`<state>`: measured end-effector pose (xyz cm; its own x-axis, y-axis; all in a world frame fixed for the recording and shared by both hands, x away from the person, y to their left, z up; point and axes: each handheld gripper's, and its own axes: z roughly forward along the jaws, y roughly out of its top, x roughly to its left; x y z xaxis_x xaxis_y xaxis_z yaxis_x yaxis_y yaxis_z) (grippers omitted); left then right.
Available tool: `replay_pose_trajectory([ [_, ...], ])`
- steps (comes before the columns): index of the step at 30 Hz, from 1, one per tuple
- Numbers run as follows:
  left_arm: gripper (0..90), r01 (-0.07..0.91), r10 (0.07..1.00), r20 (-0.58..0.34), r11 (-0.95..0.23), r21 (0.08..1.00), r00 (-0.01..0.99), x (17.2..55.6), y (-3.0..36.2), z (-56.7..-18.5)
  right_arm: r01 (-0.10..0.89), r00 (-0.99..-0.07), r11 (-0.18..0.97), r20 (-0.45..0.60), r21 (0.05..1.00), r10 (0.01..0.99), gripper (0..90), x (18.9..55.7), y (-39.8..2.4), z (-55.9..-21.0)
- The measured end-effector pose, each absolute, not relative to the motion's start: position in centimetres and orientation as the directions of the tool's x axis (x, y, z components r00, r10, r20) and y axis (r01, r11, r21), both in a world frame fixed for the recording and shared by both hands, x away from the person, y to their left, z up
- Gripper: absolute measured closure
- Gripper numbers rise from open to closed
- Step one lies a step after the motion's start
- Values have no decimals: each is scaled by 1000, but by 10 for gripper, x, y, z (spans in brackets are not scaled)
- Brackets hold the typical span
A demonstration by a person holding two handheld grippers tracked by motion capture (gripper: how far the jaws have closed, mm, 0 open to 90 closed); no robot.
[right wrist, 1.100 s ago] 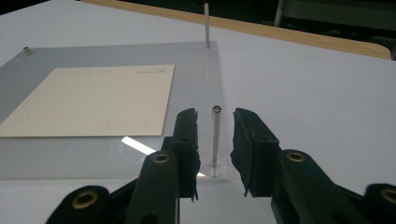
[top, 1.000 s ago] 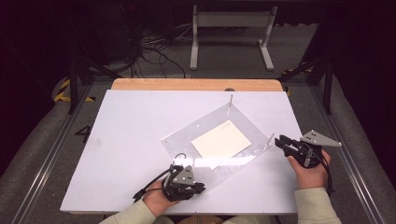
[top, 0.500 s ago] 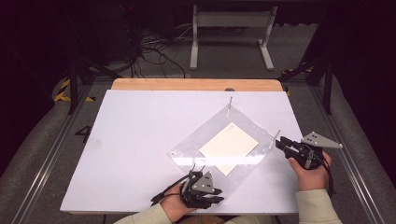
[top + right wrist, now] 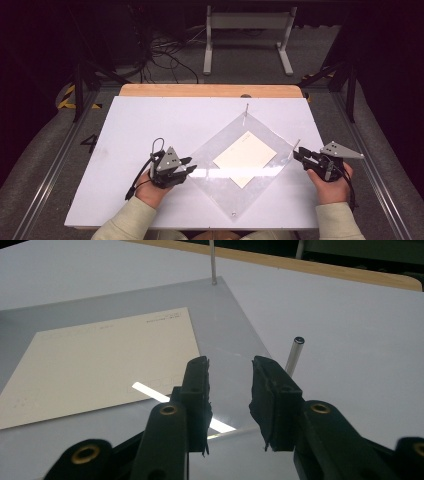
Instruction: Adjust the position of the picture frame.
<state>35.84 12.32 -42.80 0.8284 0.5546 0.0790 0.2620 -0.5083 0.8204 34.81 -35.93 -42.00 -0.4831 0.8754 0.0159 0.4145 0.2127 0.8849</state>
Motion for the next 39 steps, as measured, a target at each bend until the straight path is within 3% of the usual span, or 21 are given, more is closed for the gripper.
replay_pose_trajectory([
  [9, 694, 367, 593, 50, -559, 743, 803, 383, 126, -451, 421, -479, 207, 22, 883, 878, 664, 350, -360, -422],
  [18, 825, 423, 616, -8, -531, 734, 788, 391, 128, -459, 426, -472, 207, 21, 881, 881, 657, 355, -360, -423],
  [33, 827, 394, 572, 5, -572, 719, 821, 375, 127, -457, 511, -369, 204, -1, 835, 929, 663, 385, -362, -428],
  [39, 827, 395, 570, 0, -568, 722, 822, 375, 127, -457, 523, -383, 242, -29, 817, 923, 839, 396, -363, -434],
])
